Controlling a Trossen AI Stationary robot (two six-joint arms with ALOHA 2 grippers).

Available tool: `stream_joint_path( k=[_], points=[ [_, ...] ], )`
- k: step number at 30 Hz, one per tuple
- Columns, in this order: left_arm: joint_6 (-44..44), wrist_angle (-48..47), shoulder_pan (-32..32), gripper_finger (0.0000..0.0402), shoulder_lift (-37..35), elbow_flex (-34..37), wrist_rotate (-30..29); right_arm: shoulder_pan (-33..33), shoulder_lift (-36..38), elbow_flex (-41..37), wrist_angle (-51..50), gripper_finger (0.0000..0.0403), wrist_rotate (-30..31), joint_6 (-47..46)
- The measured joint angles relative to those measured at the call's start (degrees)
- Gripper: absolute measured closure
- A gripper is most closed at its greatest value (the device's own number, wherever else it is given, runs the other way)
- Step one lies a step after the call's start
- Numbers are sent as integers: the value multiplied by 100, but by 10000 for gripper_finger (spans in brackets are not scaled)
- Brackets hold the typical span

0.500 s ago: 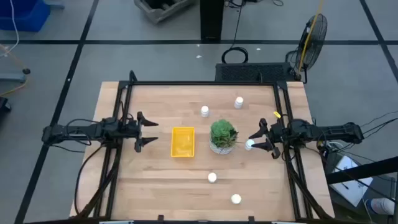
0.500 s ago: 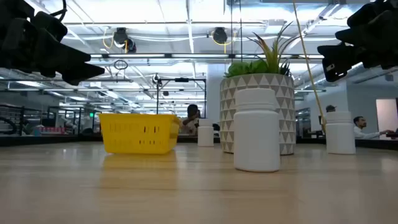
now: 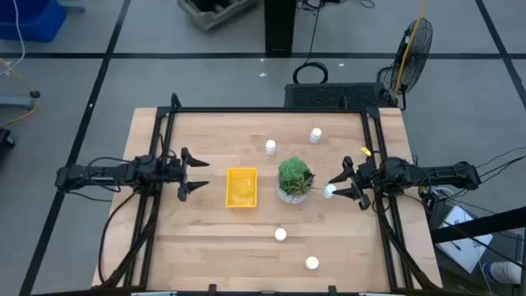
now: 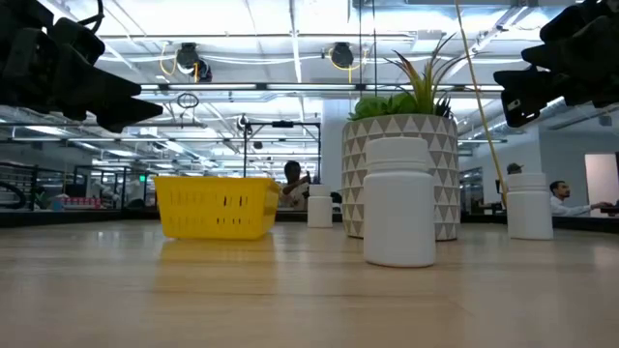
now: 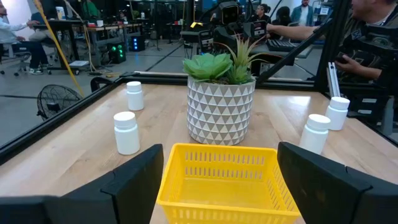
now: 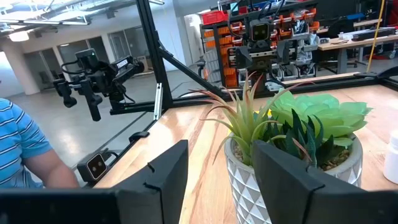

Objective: Pick and place pill bottles into a basket
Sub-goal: Put the white medicine bottle into the yellow basket

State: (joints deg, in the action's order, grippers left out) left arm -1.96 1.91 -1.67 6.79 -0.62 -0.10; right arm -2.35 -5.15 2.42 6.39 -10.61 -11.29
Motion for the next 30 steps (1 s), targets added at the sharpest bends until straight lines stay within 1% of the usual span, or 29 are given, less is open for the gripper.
stream_joint_path(
  k=[5, 15, 17, 18, 22, 26, 30],
  points=[
    [0, 0, -1, 76, 1, 0, -1, 0, 0, 4, 0, 234, 2, -2],
    [0, 0, -1, 86, 1, 0, -2, 0, 0, 32, 194, 234, -2, -132],
    [0, 0, 0, 84, 2, 0, -2, 1, 1, 164, -81, 234, -78, -113],
    [0, 0, -2, 83, 1, 0, -1, 2, -21, 261, -388, 234, -154, -63],
    [1, 0, -1, 81, 1, 0, -1, 0, -265, 1037, -1045, 234, -189, 74],
    [0, -4, -2, 86, 1, 0, 0, 0, -865, 1880, -1947, 234, -299, 190],
    [0, -8, -2, 85, 2, 0, 0, 0, -1719, 2933, -2964, 234, -303, 282]
  ],
)
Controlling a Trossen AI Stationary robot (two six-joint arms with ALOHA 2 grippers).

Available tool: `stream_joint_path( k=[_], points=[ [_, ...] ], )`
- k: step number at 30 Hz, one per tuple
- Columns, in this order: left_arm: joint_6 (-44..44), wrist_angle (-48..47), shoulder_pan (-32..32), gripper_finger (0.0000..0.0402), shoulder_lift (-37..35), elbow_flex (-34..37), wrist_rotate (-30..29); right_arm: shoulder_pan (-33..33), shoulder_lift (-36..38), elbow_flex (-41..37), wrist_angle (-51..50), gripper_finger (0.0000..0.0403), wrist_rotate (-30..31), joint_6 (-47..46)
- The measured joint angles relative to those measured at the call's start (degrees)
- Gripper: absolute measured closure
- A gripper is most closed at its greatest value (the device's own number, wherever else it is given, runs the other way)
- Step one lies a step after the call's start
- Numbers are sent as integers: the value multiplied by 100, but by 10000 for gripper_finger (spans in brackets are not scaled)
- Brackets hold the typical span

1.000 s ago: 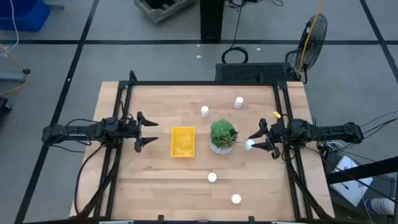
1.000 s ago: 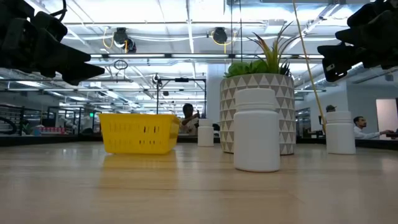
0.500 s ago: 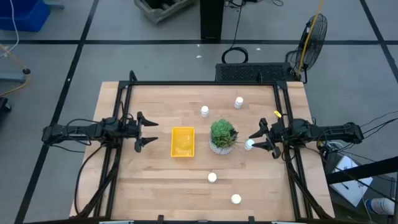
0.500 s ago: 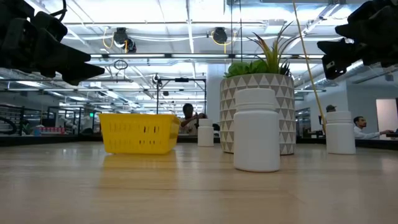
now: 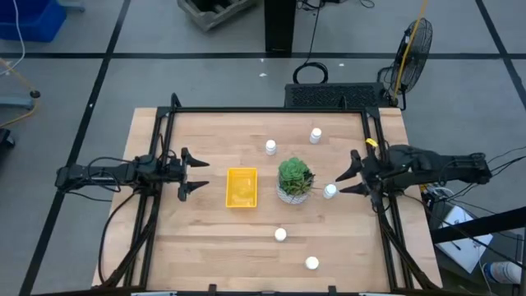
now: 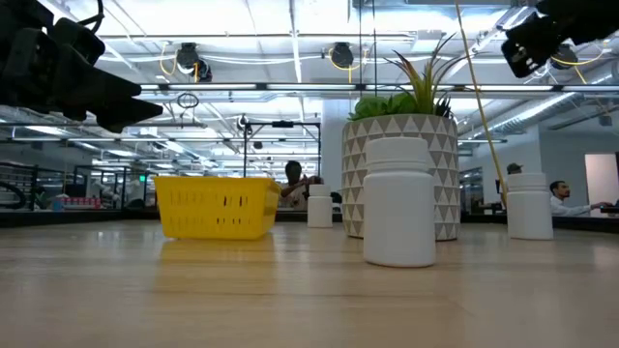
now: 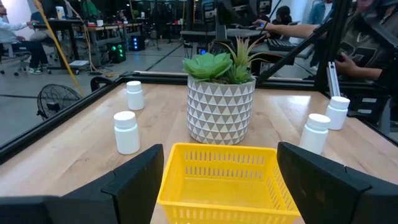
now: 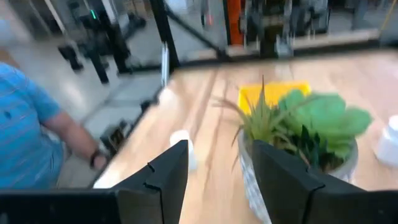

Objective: Pick and place pill bottles into a basket
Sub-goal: Put the white medicine bottle into the yellow basket

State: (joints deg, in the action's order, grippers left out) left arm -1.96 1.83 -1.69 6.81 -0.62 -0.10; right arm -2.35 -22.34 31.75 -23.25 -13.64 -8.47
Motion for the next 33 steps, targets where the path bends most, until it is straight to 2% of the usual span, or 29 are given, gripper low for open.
stream_joint_path(
  k=[5, 9, 12, 15, 20, 26, 33],
  points=[
    [1, -2, 2, 78, -2, 0, 0, 0, -1333, 1169, -941, 234, 59, 405],
    [0, -3, 2, 80, -2, 1, 0, -2, -2260, 2037, -2146, 234, 484, 621],
    [0, -5, 0, 84, 0, 2, 0, -2, -2744, 2632, -3112, 234, 903, 593],
    [0, -5, 2, 84, -2, 0, 0, -1, -3040, 3071, -3649, 234, 1097, 521],
    [1, -7, 2, 76, -2, 1, 0, -2, -3303, 3410, -3929, 234, 1122, 478],
    [0, -7, 1, 81, -2, 0, 0, 2, -3727, 3493, -4652, 234, 1466, 353],
    [0, -7, 0, 81, -2, 2, 0, -7, -3962, 3223, -4133, 234, 1354, 474]
  ],
)
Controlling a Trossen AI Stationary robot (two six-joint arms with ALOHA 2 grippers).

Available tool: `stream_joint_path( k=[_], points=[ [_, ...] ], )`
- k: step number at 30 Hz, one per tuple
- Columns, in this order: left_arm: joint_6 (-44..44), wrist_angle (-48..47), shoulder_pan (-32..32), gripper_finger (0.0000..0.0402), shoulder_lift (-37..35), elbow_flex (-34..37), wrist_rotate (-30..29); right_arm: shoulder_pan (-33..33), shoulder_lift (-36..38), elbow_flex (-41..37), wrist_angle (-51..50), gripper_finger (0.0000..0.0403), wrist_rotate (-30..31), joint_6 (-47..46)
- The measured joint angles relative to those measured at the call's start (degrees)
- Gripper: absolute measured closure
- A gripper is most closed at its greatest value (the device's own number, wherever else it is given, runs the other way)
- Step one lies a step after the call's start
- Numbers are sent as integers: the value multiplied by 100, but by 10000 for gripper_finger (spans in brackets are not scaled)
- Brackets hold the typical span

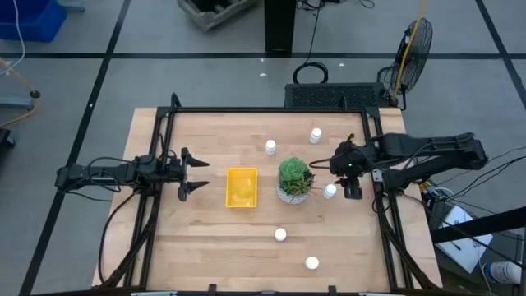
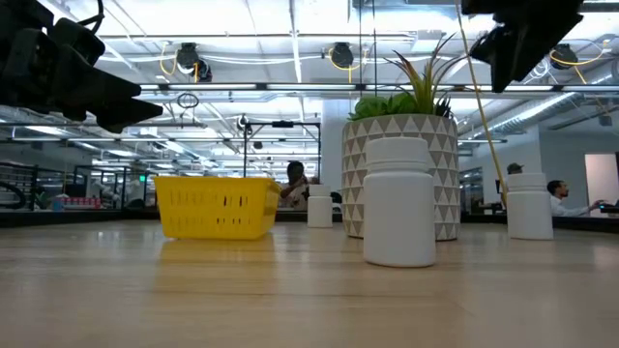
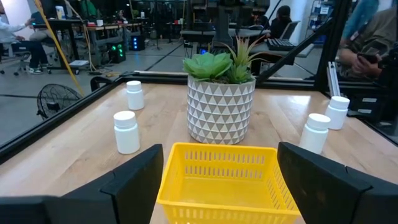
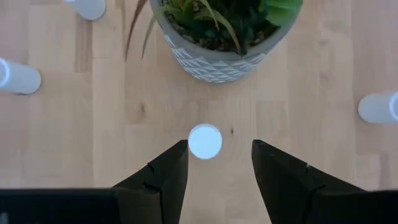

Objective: Pick and place pill bottles into a basket
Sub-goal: Put the white medicine bottle into the yellow basket

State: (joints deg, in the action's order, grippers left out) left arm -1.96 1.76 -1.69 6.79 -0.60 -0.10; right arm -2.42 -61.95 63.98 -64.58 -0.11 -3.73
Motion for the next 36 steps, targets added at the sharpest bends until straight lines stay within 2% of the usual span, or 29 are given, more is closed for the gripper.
stream_joint_path(
  k=[9, 17, 25, 36],
  points=[
    [0, 0, 1, 82, 0, -2, 0, 6, -13, -600, 453, 231, -302, -226],
    [0, -2, 1, 83, 0, -2, 0, 0, -9, -622, 445, 187, -288, -326],
    [1, 0, 0, 85, 1, -2, 0, 2, -9, -1218, 932, 151, -343, -408],
    [2, -1, 0, 81, 0, 0, 0, 4, -9, -1782, 1616, 133, -616, -454]
  ],
)
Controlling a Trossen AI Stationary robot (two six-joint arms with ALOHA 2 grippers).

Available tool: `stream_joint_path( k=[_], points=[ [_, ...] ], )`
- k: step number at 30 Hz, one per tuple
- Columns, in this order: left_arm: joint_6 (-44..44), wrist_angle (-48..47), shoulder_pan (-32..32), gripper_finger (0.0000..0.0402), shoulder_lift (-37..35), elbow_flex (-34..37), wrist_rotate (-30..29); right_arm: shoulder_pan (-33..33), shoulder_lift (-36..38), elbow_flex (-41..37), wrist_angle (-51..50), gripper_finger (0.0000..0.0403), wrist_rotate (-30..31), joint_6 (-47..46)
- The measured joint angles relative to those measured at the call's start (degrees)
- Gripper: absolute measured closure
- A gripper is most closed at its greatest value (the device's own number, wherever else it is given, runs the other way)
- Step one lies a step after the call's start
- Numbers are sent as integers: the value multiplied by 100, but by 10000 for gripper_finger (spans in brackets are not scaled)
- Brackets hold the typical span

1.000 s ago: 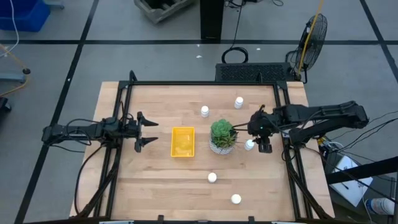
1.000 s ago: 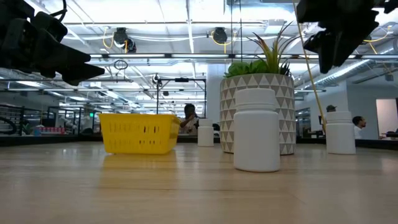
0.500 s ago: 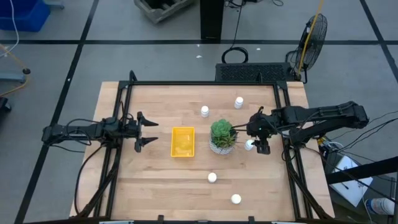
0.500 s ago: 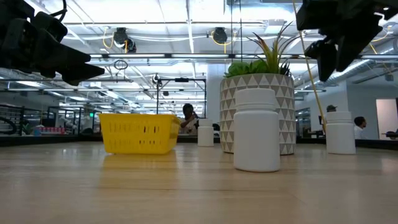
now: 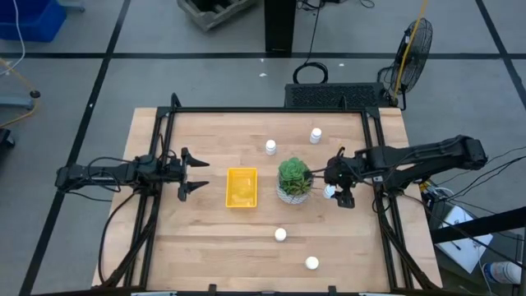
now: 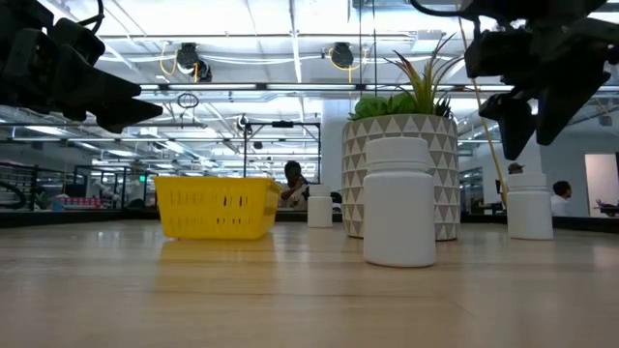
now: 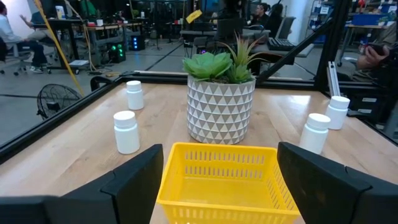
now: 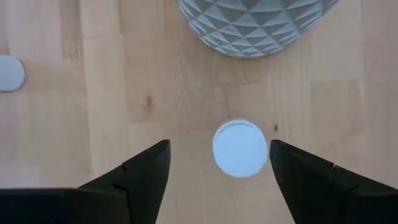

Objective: Pick and place pill bottles into a basket
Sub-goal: Put the white medicine bottle into the yellow basket

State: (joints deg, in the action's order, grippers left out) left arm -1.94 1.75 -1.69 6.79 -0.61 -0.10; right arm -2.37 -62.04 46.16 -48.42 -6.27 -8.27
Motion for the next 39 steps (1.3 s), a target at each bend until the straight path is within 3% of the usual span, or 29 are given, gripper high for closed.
stream_joint_path(
  k=[39],
  points=[
    [-2, 0, 2, 78, 0, -2, 0, 201, 0, -521, 519, 133, 22, 141]
  ],
)
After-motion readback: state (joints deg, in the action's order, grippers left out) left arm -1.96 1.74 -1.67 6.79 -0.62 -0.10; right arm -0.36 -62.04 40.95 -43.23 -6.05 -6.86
